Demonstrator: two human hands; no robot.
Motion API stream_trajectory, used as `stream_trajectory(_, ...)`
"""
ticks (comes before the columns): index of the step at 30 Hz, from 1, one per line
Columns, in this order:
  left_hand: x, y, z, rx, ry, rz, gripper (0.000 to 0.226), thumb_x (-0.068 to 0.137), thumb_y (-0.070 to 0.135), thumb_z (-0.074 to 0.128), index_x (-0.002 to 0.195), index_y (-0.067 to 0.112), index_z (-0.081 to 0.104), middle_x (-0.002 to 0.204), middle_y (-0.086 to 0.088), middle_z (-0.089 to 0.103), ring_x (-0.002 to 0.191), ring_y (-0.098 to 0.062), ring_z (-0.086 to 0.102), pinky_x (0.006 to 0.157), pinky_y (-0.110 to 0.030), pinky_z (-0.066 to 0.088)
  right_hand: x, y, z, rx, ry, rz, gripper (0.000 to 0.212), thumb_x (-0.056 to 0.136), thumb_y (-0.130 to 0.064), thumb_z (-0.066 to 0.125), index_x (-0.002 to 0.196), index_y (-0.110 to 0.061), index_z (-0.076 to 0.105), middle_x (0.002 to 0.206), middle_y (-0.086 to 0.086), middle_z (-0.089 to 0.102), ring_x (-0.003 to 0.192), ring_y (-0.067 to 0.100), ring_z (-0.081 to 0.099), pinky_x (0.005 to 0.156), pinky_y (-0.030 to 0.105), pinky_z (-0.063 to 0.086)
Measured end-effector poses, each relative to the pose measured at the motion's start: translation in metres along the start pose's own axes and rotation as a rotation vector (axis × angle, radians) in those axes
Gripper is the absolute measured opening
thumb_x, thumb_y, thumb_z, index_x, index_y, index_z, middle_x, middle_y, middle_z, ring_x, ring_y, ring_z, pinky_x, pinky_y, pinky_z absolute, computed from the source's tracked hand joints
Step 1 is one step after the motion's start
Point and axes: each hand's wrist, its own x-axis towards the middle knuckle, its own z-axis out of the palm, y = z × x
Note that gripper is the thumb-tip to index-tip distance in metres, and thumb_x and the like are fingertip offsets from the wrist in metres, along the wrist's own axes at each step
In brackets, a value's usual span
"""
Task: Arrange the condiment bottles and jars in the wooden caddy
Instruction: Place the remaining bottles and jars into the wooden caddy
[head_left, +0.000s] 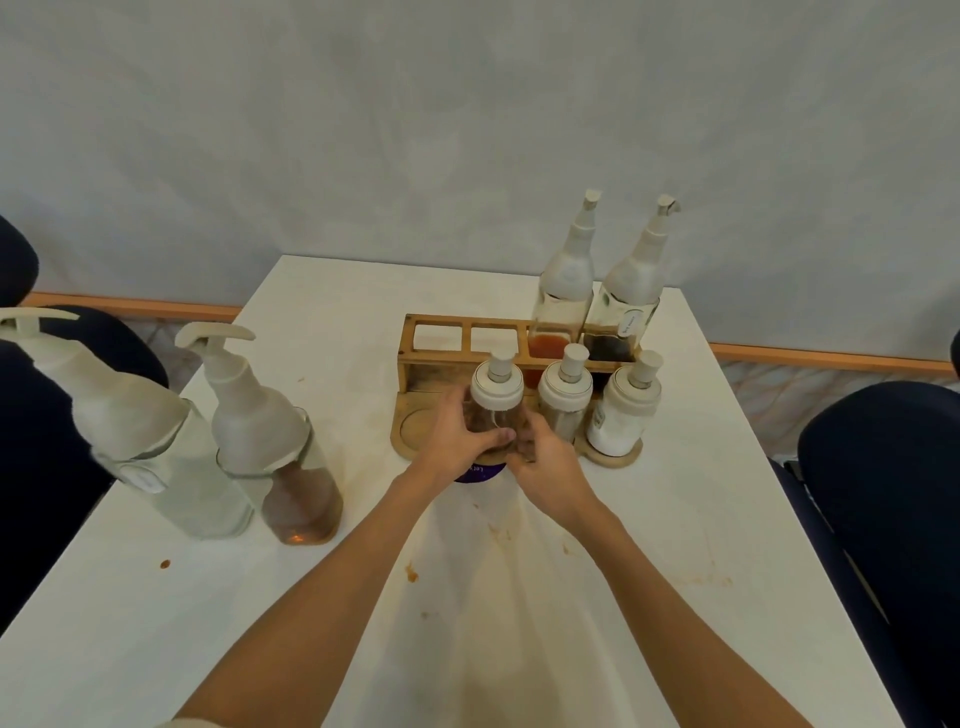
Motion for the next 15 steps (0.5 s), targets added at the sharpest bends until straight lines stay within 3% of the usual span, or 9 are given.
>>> stream_trajectory(6, -0.014, 0.017, -0.012, 0.105, 0.039, 0.024, 0.096, 0.073, 0.016, 0.084, 0.149, 0.023, 0.026, 0.150, -0.001, 0.039, 0.138, -0.024, 0.039, 0.112, -0.042, 0.036, -0.021, -0.005, -0.010, -0.012, -0.020, -0.023, 0.062, 0.093, -0.009, 0.058, 0.148, -0.020, 0.031, 0.136, 0.005, 0.057, 0.126, 0.020, 0.053, 0.094, 0.021, 0.040)
stream_trajectory(11, -0.061, 0.033, -0.037, 0.118, 0.171, 0.158, 0.074, 0.083, 0.018, 0.075, 0.145, 0.027, 0.035, 0.146, 0.003, 0.043, 0.133, -0.017, 0.044, 0.110, -0.040, 0.041, -0.042, -0.017, -0.023, -0.022, 0.068, -0.126, 0.047, 0.093, -0.008, 0.058, 0.137, -0.020, 0.047, 0.121, 0.002, 0.063, 0.111, 0.014, 0.059, 0.093, 0.023, 0.048)
stream_trajectory(13, -0.089, 0.035, -0.045, 0.100, 0.157, 0.255, 0.068, 0.084, 0.018, 0.074, 0.142, 0.027, 0.038, 0.142, 0.006, 0.046, 0.129, -0.014, 0.046, 0.107, -0.037, 0.044, -0.048, -0.026, -0.026, 0.023, 0.092, -0.159, 0.047, 0.093, -0.010, 0.059, 0.137, -0.021, 0.046, 0.114, -0.001, 0.064, 0.102, 0.009, 0.061, 0.085, 0.017, 0.049)
stream_trajectory(15, -0.115, 0.034, -0.055, 0.064, 0.134, 0.315, 0.064, 0.086, 0.016, 0.072, 0.140, 0.029, 0.040, 0.138, 0.009, 0.050, 0.122, -0.009, 0.051, 0.100, -0.025, 0.048, -0.052, -0.037, -0.025, 0.064, 0.090, -0.185, 0.049, 0.093, -0.012, 0.060, 0.137, -0.023, 0.045, 0.111, -0.003, 0.065, 0.099, 0.008, 0.061, 0.076, 0.010, 0.045)
